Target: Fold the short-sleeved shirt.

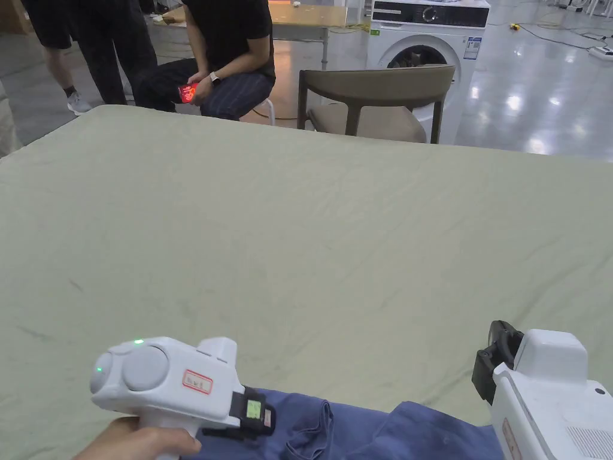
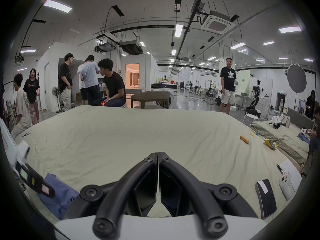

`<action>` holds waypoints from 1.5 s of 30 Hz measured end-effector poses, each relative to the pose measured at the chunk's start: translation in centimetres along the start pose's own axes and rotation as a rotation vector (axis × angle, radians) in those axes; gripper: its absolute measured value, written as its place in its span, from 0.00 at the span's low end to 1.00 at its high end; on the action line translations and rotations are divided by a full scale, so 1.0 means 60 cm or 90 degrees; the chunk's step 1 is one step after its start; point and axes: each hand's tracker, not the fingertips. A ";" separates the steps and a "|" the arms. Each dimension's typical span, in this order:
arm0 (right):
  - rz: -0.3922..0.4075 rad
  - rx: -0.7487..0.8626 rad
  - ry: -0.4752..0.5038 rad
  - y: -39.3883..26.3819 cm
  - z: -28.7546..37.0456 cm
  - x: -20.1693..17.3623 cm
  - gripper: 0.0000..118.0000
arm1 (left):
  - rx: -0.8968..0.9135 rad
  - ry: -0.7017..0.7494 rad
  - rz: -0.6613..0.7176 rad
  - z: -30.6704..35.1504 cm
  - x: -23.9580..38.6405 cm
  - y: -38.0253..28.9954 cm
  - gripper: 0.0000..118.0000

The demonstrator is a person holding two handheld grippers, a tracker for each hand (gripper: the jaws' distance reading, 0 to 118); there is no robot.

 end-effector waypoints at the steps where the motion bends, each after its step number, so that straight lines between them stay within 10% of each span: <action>1: 0.002 -0.001 0.002 -0.001 0.000 -0.001 0.00 | -0.018 -0.013 0.000 -0.017 0.002 -0.006 0.06; 16: -0.001 0.016 -0.005 -0.003 0.009 0.006 0.00 | -0.023 -0.121 -0.030 -0.063 0.018 -0.050 0.07; 21: -0.009 0.041 -0.011 0.014 0.015 0.013 0.00 | 0.065 -0.161 -0.007 0.055 -0.052 -0.030 0.52; 31: -0.012 0.047 -0.003 0.024 0.014 0.008 0.00 | 0.113 -0.215 0.147 0.105 -0.245 -0.021 0.61; 38: -0.015 0.044 -0.001 0.023 0.014 0.001 0.00 | 0.087 -0.375 0.230 0.012 -0.283 -0.056 0.56; 42: -0.012 0.043 0.000 0.022 0.015 -0.003 0.00 | 0.075 -0.324 0.180 -0.027 -0.289 -0.055 0.14; 45: -0.016 0.039 0.003 0.020 0.013 -0.005 0.00 | 0.070 -0.325 0.187 -0.022 -0.287 -0.051 0.06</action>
